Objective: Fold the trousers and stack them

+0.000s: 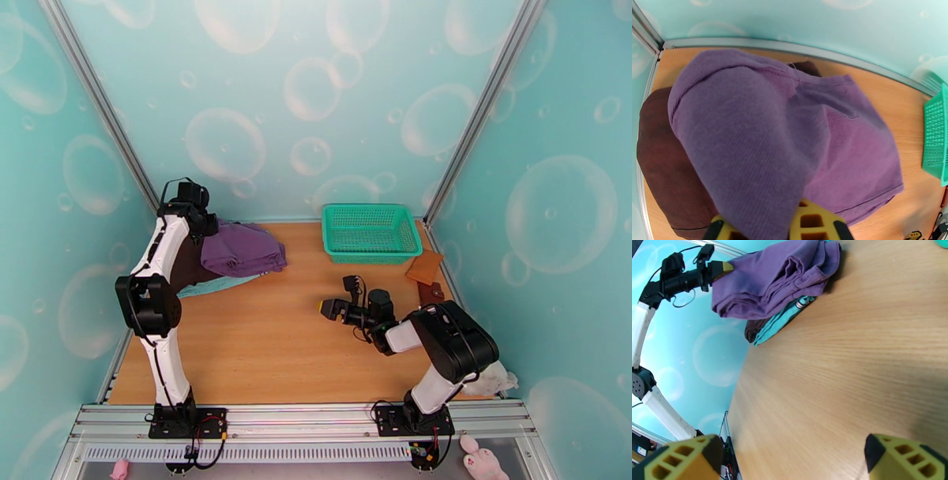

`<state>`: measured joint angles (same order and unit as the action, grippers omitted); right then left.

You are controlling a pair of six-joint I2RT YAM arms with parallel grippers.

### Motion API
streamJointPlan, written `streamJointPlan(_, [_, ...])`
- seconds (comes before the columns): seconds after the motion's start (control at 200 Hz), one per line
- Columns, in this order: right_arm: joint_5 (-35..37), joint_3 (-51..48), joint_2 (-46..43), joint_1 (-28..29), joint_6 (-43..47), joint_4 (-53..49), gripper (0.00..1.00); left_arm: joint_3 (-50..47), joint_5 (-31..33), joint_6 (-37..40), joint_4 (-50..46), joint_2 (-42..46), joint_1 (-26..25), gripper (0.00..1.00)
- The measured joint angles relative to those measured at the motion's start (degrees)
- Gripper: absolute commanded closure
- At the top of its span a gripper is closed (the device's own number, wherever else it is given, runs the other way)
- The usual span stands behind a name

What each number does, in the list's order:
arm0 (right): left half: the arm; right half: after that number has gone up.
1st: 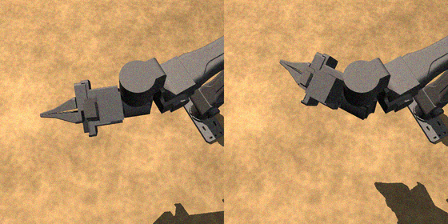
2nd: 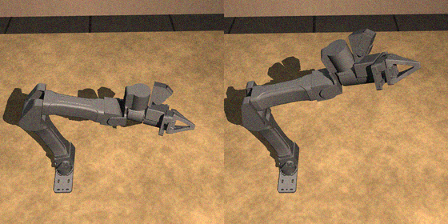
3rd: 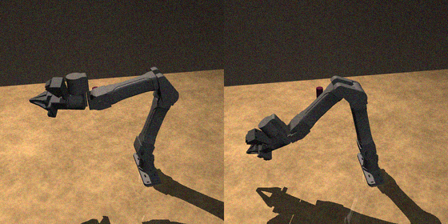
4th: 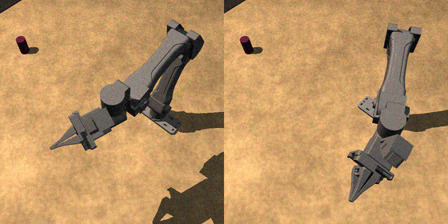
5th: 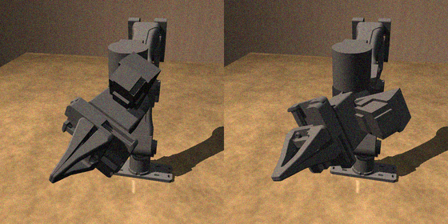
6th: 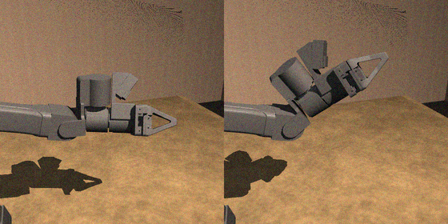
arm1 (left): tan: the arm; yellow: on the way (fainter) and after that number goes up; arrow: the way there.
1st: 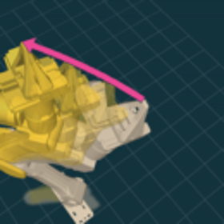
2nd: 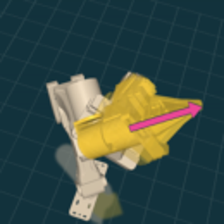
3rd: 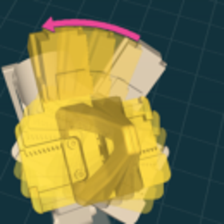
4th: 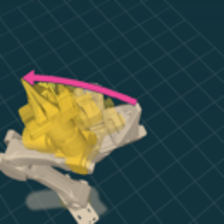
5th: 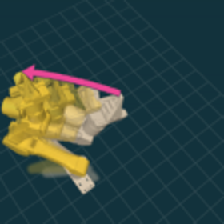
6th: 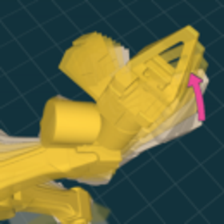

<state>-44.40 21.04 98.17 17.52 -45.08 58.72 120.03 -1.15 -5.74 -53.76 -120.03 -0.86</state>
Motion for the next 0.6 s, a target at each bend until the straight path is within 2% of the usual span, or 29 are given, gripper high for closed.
streamJointPlan(0.295, [-4.7,0.4,7.3,0.1,-6.1,10.4,0.01,3.4,4.5,2.1,0.6,0.5,0.2,1.0])
streamJointPlan(0.44, [-4.8,0.4,6.9,0.4,-6.9,12.5,0.01,1.0,6.2,3.2,1.9,1.8,1.5,1.0])
streamJointPlan(0.465, [-4.4,0.4,6.2,0.5,-6.6,11.7,0.01,0.1,6.2,3.2,2.4,2.1,2.1,0.93])
streamJointPlan(0.515, [-2.8,0.4,3.7,0.9,-4.6,8.8,0.01,-1.8,6.5,3.7,3.7,2.2,3.3,0.58])
streamJointPlan(0.6, [2.6,0.5,-4.0,2.6,0.8,-0.5,0.01,-5.9,8.2,4.1,7.1,2.2,5.2,0.45])
